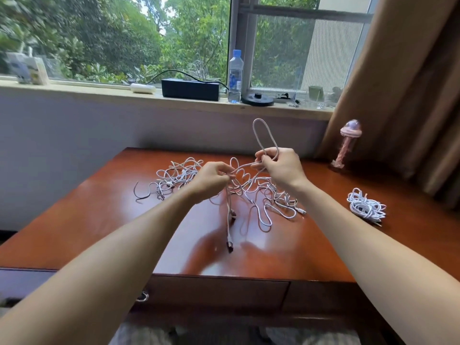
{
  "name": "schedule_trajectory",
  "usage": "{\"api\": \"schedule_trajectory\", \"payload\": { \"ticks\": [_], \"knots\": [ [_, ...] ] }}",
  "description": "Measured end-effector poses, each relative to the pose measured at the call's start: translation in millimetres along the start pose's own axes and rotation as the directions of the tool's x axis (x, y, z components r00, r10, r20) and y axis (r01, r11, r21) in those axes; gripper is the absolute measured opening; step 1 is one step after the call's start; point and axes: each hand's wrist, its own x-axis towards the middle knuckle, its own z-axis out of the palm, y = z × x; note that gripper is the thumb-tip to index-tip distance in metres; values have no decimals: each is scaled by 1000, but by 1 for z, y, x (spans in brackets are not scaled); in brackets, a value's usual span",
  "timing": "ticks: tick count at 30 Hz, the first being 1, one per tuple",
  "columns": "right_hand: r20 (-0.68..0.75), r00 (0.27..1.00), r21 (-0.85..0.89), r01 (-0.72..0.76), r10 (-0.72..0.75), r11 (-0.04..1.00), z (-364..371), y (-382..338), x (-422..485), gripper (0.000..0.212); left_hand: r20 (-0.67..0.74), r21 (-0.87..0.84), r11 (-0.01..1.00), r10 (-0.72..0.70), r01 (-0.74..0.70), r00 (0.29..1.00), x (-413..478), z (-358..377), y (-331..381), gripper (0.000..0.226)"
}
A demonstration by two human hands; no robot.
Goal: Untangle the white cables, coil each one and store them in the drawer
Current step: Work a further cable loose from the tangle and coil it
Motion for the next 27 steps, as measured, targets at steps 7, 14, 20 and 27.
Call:
{"api": "schedule_trajectory", "payload": {
  "ticks": [7,14,20,27],
  "knots": [
    [-127,991,-31,-36,32,999,-12,12,-1,21,-49,38,999,12,-10,999,-6,-5,-10,7],
    [-200,974,40,-104,110,994,-29,22,2,22,-80,260,966,15,6,997,-10,-23,-27,14],
    [-269,953,172,-95,139,981,-30,25,6,20,-24,497,864,103,-78,994,-14,-26,-28,25],
    [-333,913,198,-176,235,964,-42,40,5,23,-70,575,816,119,-58,990,-13,-38,-52,28]
  ]
}}
